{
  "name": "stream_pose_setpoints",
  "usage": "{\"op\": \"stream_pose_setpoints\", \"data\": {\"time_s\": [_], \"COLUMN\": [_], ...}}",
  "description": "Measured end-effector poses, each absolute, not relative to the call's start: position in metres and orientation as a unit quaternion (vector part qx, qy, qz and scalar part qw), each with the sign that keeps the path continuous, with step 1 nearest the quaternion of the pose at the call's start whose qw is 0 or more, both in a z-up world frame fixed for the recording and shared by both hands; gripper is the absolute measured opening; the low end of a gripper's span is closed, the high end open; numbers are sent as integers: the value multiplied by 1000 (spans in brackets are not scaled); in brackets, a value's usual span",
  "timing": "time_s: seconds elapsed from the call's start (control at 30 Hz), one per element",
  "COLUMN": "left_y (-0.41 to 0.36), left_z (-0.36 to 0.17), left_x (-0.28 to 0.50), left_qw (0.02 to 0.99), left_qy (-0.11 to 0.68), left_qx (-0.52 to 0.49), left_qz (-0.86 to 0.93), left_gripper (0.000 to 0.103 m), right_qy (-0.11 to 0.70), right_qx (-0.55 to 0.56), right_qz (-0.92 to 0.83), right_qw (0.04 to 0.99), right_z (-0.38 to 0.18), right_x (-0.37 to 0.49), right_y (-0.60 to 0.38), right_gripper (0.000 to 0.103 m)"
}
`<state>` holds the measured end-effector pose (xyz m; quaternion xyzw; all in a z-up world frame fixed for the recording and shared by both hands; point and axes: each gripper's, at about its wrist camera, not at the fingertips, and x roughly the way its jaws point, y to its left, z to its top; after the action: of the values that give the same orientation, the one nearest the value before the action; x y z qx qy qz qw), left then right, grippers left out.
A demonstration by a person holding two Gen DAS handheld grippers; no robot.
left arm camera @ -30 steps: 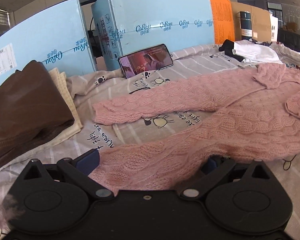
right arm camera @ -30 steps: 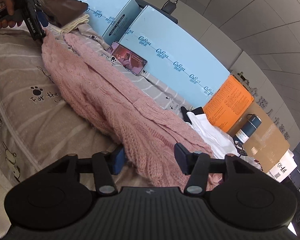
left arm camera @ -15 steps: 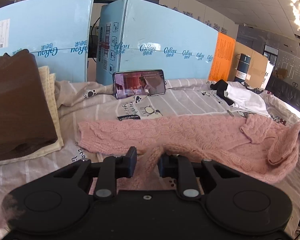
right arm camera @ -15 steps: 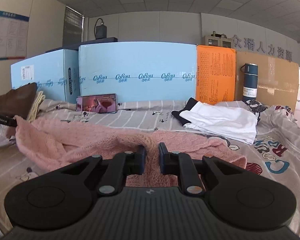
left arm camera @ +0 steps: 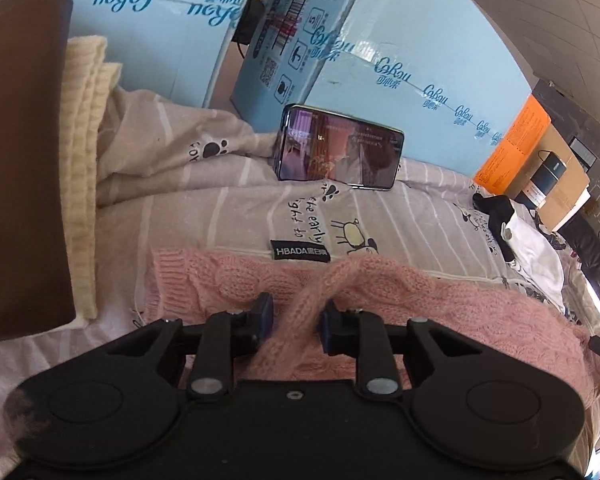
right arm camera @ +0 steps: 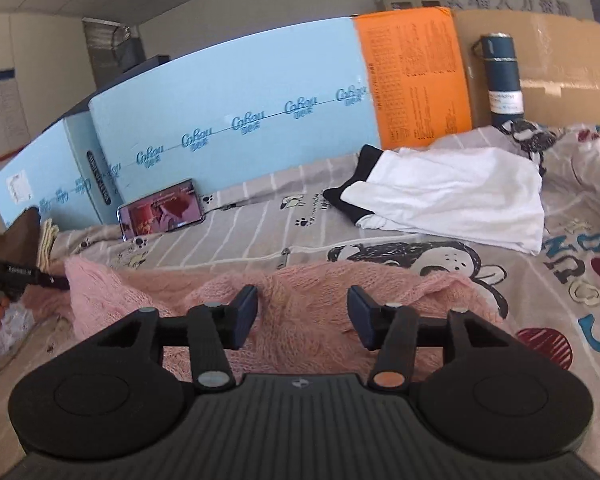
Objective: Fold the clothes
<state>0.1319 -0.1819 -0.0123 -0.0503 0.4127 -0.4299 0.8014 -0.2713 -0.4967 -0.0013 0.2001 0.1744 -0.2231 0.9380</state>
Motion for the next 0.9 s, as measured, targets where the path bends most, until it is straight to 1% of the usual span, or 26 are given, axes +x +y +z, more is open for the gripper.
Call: {"op": "stream_pose_setpoints", "data": {"time_s": [0.07,0.1,0.13,0.2,0.23,0.3,0.37,0.43,0.47,0.5,0.53,0.57,0.6,0.63,0.77,0.8,0.87,0.9], "left_y": [-175,-173,-171,-171,-171,-172,-172,-171,-170,-170,-171,-171,-172,-173,-182,-185,-189,-188], "left_z": [-16,-16,-16,-15,-14,-12,-11,-9,-7,-4,-3,-1,2,5,11,9,3,-1], "left_x": [139,143,145,148,148,146,144,137,132,126,121,116,111,109,120,125,136,144], "left_qw": [788,782,775,764,764,765,771,783,791,797,803,808,813,819,822,821,815,808], "left_qy": [428,435,442,453,454,452,447,430,416,401,388,375,360,347,352,362,391,411], "left_qx": [-87,-105,-121,-134,-133,-130,-119,-101,-88,-70,-55,-40,-28,-22,-12,-10,-19,-42], "left_qz": [-433,-434,-434,-439,-439,-439,-437,-438,-440,-445,-450,-453,-456,-458,-447,-441,-426,-421], "left_gripper": [33,38,45,52,54,54,53,50,46,35,27,24,17,15,15,17,22,33], "right_qy": [157,151,148,143,144,164,187,214,221,226,231,235,233,220,182,174,199,216], "right_qx": [231,240,241,239,231,186,148,119,112,109,107,104,96,93,117,124,138,144], "right_qz": [-224,-228,-225,-211,-201,-185,-179,-179,-175,-175,-178,-181,-185,-190,-207,-212,-228,-237], "right_qw": [934,932,932,937,941,951,954,953,953,952,951,949,950,952,954,954,943,936], "right_z": [-5,-6,-6,-6,-5,-2,-4,-10,-14,-17,-19,-22,-22,-19,-2,3,-4,-9], "right_x": [-284,-291,-296,-301,-301,-294,-288,-282,-281,-282,-283,-284,-285,-286,-281,-279,-267,-261], "right_y": [-505,-508,-507,-505,-502,-492,-486,-484,-484,-486,-488,-490,-491,-493,-519,-526,-538,-544], "right_gripper": [65,68,69,72,74,83,83,83,78,66,54,23,15,15,14,14,16,20]}}
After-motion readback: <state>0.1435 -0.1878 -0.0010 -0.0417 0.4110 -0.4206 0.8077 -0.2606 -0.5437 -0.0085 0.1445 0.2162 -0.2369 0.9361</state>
